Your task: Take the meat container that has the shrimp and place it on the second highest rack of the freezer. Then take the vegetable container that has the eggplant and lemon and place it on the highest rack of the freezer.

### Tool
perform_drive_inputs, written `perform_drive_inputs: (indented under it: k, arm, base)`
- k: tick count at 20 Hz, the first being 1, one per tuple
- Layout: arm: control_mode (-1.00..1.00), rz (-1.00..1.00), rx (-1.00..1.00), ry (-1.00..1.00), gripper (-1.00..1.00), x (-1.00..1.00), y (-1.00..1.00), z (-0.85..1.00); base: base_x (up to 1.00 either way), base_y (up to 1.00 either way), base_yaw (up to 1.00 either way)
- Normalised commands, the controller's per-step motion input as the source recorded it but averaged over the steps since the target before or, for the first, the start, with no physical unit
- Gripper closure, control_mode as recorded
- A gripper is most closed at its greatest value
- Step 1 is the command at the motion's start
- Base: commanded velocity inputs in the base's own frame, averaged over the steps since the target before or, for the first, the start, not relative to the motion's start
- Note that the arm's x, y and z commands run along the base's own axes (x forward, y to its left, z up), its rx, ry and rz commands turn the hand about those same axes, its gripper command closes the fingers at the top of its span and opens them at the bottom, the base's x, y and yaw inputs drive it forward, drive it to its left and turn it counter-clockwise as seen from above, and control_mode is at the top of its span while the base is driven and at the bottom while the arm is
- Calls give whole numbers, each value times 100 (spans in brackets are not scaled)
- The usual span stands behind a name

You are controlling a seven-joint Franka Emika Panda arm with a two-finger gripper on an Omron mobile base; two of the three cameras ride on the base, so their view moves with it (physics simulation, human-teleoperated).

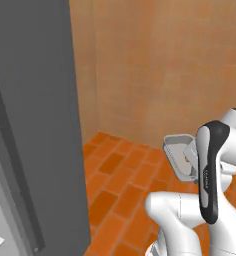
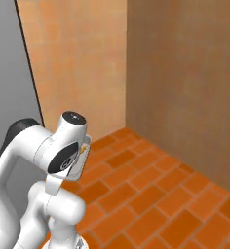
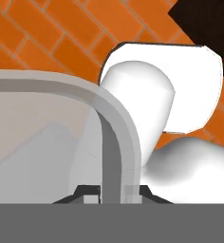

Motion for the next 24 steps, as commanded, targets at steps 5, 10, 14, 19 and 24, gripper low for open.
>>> perform_drive_inputs:
  k: [5, 10, 14, 19, 24]
  arm:
    - [100, 0, 0, 0, 100, 0, 0, 0]
    - [100, 0, 0, 0, 100, 0, 0, 0]
    - [100, 0, 0, 0, 100, 0, 0, 0]
    - [100, 0, 0, 0, 100, 0, 0, 0]
    - [100, 0, 0, 0, 100, 0, 0, 0]
  base:
    - [14, -40, 55]
    - [4, -34, 56]
    - [-17, -31, 49]
    - [-22, -8, 45]
    - [-17, 4, 40]
